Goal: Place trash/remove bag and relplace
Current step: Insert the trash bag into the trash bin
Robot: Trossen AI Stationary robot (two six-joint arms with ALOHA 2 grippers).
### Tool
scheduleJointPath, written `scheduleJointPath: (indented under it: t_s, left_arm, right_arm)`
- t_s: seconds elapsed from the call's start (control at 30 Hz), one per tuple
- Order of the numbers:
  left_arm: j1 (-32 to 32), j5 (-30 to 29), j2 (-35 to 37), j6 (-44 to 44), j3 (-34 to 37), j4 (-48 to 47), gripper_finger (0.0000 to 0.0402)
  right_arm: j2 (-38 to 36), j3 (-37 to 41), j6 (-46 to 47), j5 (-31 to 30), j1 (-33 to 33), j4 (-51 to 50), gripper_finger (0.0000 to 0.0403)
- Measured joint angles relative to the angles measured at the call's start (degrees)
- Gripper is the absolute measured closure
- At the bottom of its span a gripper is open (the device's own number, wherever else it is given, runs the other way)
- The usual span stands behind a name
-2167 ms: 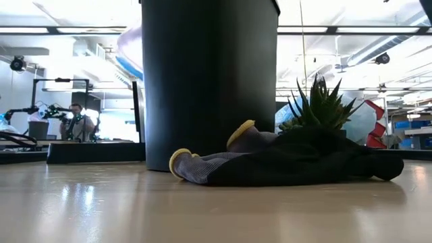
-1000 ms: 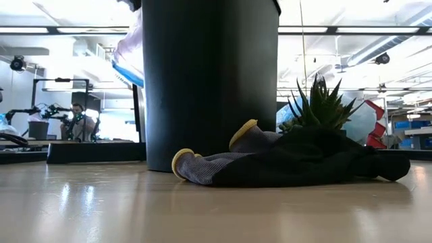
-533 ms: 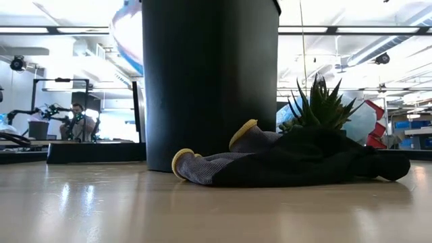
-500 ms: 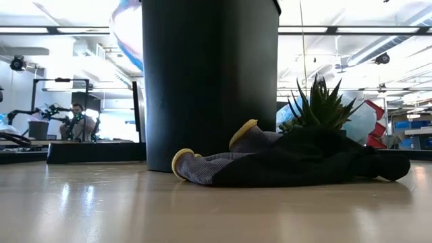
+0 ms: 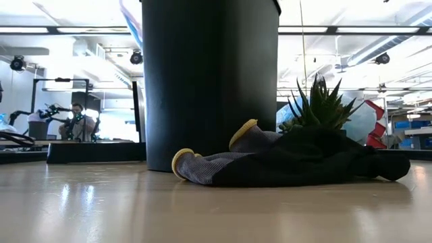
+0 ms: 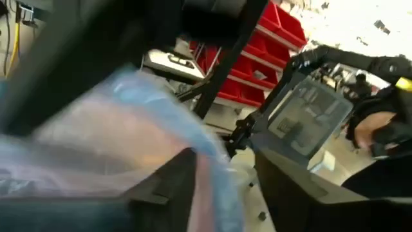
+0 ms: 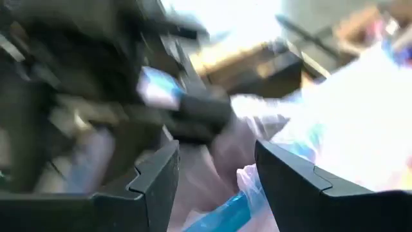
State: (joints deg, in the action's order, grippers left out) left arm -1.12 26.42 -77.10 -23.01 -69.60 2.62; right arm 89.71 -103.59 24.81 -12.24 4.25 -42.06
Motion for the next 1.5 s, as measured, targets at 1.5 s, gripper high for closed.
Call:
scheduleJointPath:
  t_s: [1.5]
  left_arm:
    - [-10.71,-9.2,-6.35,0.5,-21.57,-31.95,0.0092]
  right_arm:
    - [0.45,-0.04,1.14,9.46,4.23,-17.34,0.021]
